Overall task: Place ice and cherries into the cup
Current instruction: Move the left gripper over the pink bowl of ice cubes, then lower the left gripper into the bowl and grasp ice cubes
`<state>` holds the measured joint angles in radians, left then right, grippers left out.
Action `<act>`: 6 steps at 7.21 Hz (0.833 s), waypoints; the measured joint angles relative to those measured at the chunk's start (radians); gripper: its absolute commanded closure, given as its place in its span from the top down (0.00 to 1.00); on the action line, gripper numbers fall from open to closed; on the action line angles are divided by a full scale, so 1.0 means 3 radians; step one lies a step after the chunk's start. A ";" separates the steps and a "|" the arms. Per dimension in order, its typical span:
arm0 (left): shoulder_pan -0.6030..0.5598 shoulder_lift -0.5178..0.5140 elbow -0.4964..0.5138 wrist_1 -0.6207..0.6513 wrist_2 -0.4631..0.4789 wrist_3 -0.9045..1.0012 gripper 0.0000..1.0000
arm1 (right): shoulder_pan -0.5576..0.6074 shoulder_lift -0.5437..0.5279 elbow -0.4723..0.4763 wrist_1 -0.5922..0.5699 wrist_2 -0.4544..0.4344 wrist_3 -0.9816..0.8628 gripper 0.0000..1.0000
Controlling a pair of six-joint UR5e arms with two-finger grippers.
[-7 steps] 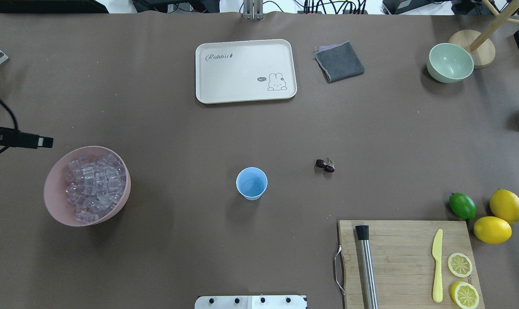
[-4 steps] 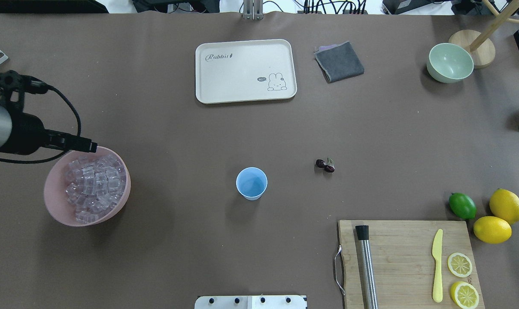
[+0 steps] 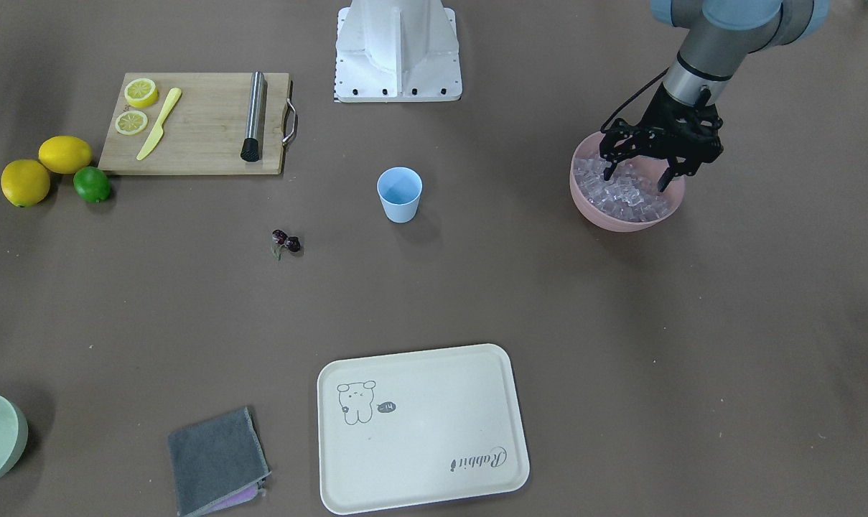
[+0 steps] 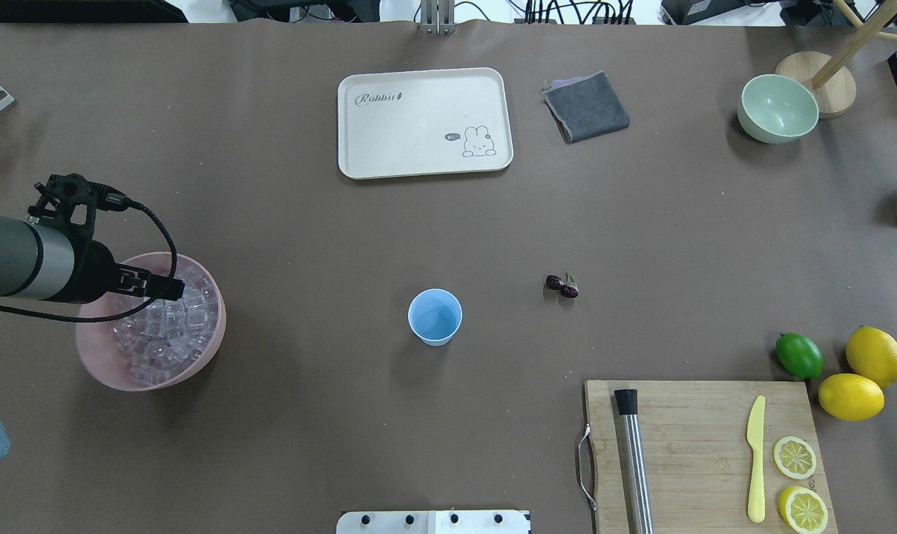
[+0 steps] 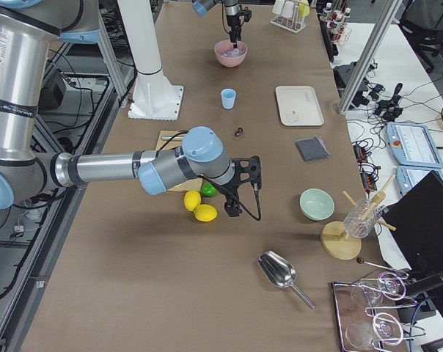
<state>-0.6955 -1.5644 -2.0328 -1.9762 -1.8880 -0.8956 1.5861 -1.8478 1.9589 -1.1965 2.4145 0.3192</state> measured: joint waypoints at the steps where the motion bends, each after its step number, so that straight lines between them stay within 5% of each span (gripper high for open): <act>1: 0.0015 -0.0001 0.0064 -0.0007 0.0009 0.0004 0.97 | 0.0000 0.0002 0.0000 0.0000 0.0001 0.0001 1.00; 6: 0.0175 -0.0013 0.0178 -0.0019 0.0019 0.0000 0.97 | 0.0000 0.0003 -0.0004 0.0000 0.0000 -0.0001 1.00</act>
<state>-0.6429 -1.5684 -1.9795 -1.9818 -1.8824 -0.8955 1.5861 -1.8469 1.9577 -1.1965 2.4145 0.3191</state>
